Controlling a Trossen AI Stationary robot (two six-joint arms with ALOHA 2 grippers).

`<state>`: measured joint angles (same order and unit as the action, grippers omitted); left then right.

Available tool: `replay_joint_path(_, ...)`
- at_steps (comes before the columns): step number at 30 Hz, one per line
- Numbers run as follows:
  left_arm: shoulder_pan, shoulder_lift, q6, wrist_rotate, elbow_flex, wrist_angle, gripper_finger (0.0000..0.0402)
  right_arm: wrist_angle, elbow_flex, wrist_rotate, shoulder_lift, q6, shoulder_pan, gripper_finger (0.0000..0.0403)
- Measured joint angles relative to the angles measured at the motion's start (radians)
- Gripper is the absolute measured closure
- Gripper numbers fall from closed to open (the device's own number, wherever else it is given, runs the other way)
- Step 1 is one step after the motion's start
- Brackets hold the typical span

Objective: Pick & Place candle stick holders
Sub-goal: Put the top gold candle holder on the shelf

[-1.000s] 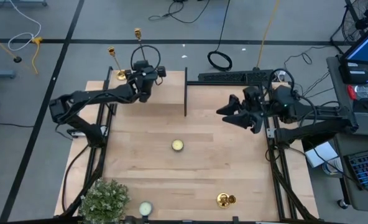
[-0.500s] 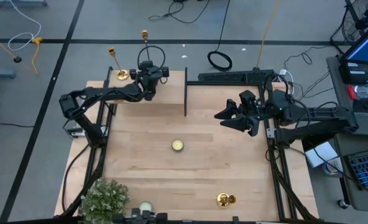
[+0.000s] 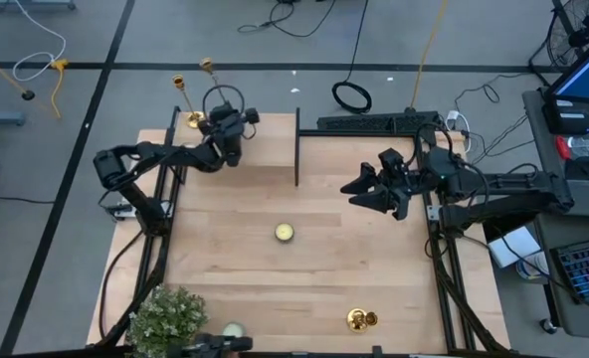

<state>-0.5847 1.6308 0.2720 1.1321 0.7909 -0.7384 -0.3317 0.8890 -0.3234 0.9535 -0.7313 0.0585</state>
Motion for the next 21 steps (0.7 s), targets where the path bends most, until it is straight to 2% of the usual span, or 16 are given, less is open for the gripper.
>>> replay_joint_path(3, 0.006, 0.003, -0.063, 0.002, -0.039, -0.100, 0.0391, 0.002, 0.000, -0.024, 0.000, -0.001, 0.013, 0.0181)
replay_joint_path(7, 0.009, 0.005, -0.152, -0.019, -0.033, -0.114, 0.0391, 0.007, 0.000, -0.024, 0.000, 0.009, 0.021, 0.0181)
replay_joint_path(21, -0.001, 0.005, -0.192, -0.056, -0.026, -0.116, 0.0391, 0.006, 0.000, -0.016, 0.000, 0.019, 0.021, 0.0181)
